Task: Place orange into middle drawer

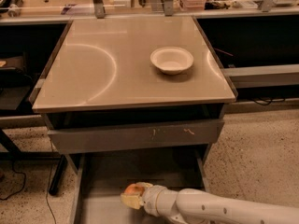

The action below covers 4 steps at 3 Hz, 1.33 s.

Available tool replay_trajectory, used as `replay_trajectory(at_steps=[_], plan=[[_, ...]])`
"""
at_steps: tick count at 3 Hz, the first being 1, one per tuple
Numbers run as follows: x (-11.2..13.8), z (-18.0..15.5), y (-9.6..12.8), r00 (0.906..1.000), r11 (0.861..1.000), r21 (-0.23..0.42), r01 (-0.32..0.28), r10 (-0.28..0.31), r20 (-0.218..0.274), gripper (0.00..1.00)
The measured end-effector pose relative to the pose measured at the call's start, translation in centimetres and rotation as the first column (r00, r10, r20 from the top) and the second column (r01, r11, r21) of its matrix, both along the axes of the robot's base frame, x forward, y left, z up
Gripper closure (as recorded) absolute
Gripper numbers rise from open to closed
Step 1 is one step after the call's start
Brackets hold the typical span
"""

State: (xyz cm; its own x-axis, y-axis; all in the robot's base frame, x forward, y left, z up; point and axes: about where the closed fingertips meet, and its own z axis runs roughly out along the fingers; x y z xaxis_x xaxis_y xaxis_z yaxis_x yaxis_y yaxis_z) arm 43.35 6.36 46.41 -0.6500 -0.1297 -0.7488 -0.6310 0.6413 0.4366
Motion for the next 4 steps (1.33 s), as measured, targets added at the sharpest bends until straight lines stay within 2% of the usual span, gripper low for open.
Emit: replay_trajectory(at_steps=[2,4], plan=[[2.9,-4.1,-0.9,0.9992,0.999,0.002,0.034,-0.034,0.019,1.00],[5.4,-6.0,-1.3,0.9968,0.999,-0.031,0.043,-0.041,0.069,1.00]])
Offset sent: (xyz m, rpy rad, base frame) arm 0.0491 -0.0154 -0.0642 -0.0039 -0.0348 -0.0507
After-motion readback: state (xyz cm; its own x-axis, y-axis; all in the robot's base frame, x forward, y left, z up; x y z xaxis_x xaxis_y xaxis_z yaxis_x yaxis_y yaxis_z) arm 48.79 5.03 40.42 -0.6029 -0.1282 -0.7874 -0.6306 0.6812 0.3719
